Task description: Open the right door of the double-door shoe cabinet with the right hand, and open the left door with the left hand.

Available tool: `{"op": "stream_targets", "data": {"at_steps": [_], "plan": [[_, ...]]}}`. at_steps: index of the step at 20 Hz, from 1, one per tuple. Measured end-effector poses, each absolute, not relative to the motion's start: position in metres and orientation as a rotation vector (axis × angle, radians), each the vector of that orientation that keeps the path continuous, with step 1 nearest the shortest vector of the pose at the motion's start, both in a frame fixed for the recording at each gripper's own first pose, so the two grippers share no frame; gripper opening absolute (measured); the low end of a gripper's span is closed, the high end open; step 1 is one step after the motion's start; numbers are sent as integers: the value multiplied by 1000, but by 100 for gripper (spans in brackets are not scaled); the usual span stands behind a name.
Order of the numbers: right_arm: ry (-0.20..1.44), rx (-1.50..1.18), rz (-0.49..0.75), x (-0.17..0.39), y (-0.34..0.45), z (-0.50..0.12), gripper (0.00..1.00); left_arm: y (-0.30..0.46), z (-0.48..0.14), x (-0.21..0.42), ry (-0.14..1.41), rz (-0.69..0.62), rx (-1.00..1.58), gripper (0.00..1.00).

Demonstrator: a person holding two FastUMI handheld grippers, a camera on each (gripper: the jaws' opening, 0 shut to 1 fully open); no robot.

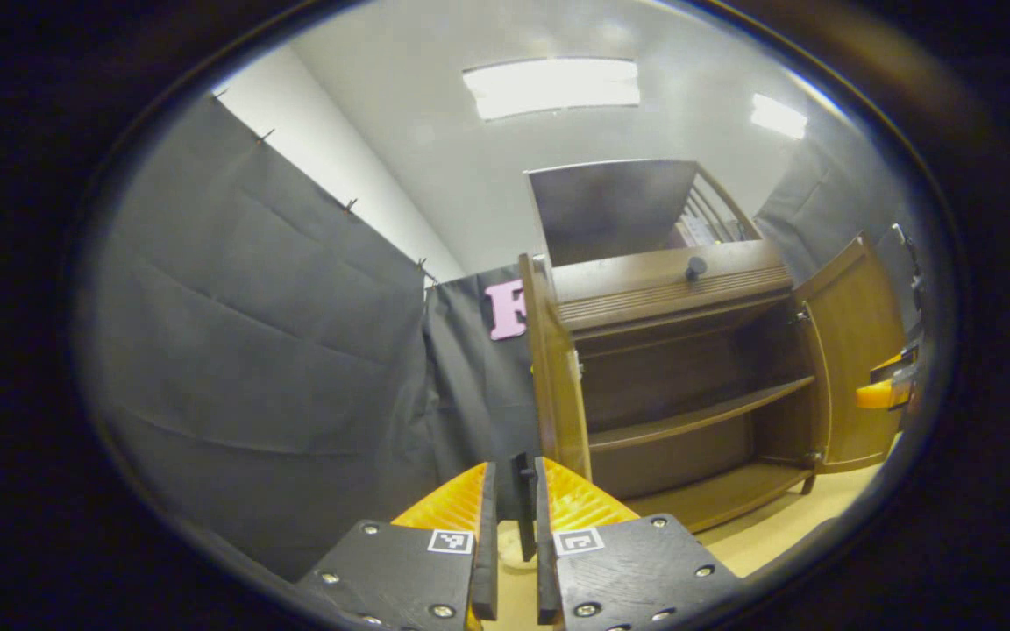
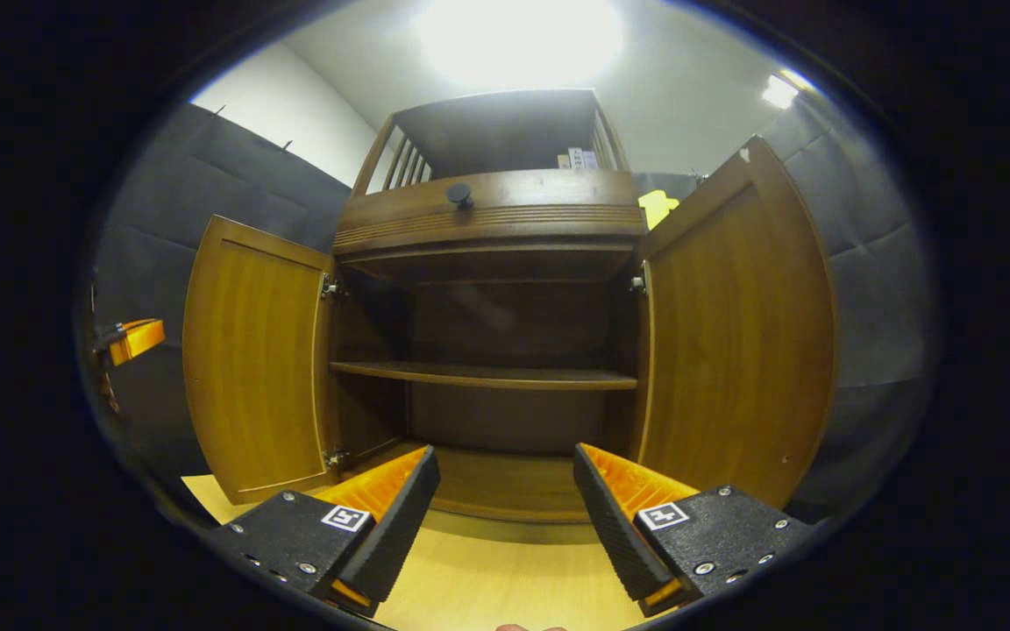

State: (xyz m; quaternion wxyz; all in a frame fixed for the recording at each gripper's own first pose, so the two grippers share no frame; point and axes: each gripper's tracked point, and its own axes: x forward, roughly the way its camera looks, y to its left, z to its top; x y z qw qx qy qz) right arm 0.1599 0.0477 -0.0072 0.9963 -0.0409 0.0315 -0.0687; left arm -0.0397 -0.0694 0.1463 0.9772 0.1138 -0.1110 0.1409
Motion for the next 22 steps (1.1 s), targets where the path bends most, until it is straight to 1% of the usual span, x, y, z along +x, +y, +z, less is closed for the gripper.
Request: {"op": "stream_targets", "data": {"at_steps": [2, 5, 7, 9, 11, 12, 15, 18, 22], "plan": [[45, -99, -164, 155, 35, -3, 95, -106, 151, -29, -223, 242, 216, 11], [44, -60, -158, 154, 34, -1, 95, -150, 143, 7, -183, 173, 162, 49], [38, -50, -154, 153, 33, 0, 95, -175, 123, 31, -144, 127, 129, 75], [19, -47, -133, 153, 36, 1, 95, -189, 107, 50, -102, 114, 103, 100], [29, -53, -116, 153, 34, -1, 96, -204, 98, 62, -83, 109, 86, 100], [35, -61, -112, 153, 32, -2, 94, -210, 96, 64, -79, 105, 82, 100], [22, -72, -108, 152, 34, -2, 95, -214, 94, 61, -87, 109, 90, 100], [12, -40, -72, 154, 36, -4, 95, -212, 94, 48, -113, 161, 90, 100], [30, -57, -84, 158, 33, -11, 95, -200, 90, 41, -96, 212, 88, 100]]}}
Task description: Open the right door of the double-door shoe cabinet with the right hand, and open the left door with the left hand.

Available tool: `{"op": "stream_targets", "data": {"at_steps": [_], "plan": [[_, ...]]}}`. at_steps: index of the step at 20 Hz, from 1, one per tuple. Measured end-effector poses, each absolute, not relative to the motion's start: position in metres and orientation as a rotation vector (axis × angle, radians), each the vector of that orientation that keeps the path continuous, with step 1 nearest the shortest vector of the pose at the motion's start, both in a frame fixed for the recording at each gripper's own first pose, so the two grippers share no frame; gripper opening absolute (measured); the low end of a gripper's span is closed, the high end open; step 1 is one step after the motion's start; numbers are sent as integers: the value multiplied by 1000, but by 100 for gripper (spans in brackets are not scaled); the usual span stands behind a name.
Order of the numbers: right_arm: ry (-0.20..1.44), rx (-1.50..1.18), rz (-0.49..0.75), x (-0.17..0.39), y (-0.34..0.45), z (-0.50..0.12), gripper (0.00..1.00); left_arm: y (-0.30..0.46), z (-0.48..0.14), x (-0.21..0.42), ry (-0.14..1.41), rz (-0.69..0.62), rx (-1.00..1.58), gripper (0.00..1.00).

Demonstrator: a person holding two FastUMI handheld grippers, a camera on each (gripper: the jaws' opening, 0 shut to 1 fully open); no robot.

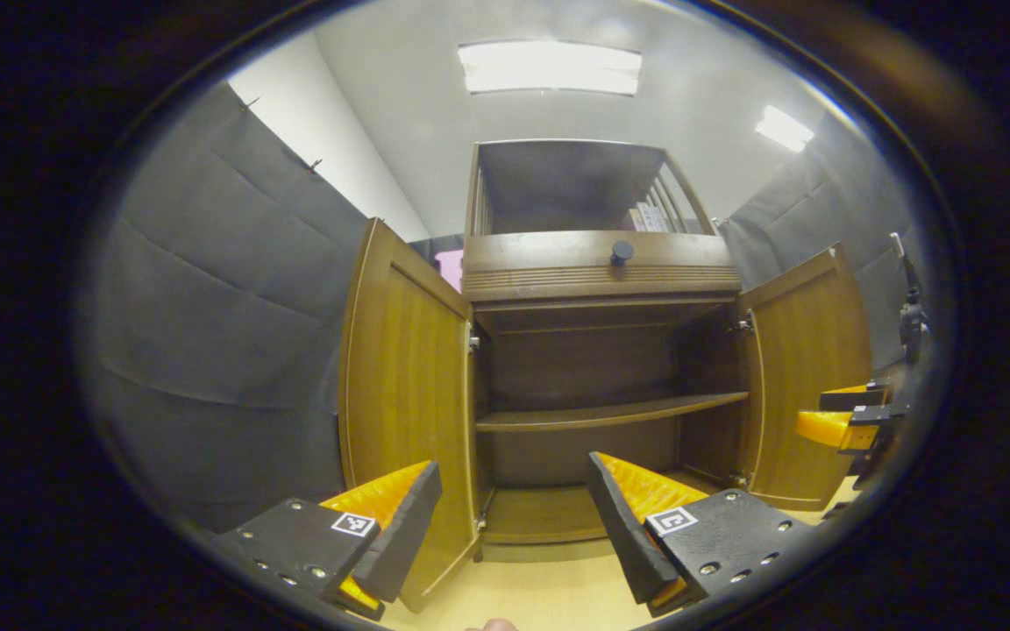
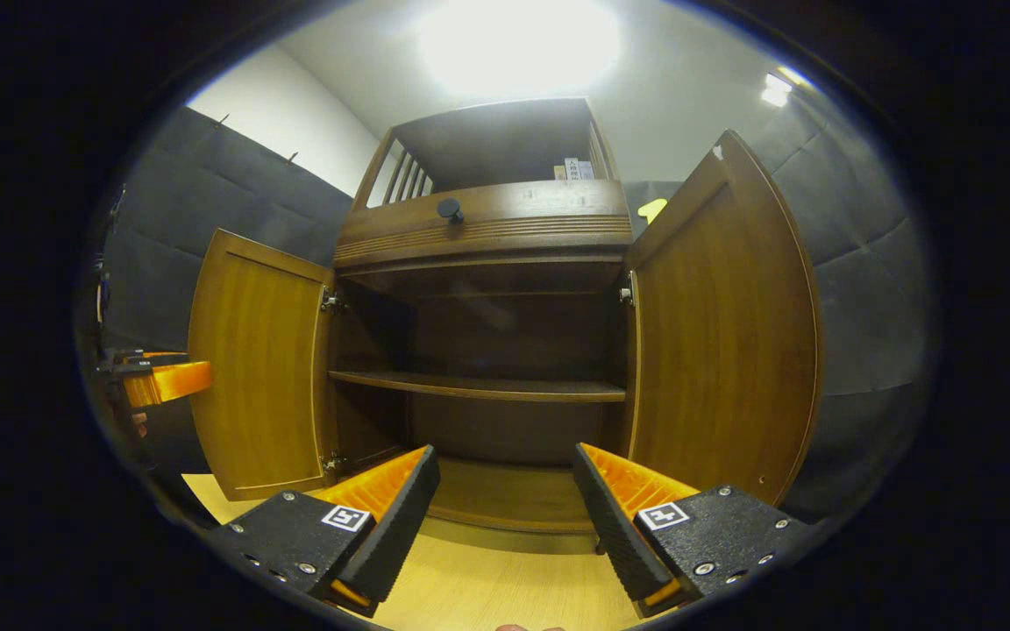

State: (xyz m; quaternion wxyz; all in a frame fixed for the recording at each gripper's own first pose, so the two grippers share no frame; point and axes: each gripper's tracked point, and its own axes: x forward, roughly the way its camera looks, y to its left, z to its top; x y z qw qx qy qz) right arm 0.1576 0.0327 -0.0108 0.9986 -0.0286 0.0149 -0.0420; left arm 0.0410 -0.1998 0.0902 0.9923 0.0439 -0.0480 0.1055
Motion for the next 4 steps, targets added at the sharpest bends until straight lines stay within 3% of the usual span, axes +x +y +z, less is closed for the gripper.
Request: {"op": "stream_targets", "data": {"at_steps": [3, 4], "plan": [[27, -38, -71, 158, 36, -13, 95, -189, 74, 38, -68, 240, 11, 100], [30, -33, -60, 158, 37, -15, 95, -186, 69, 41, -58, 239, -17, 89]]}}
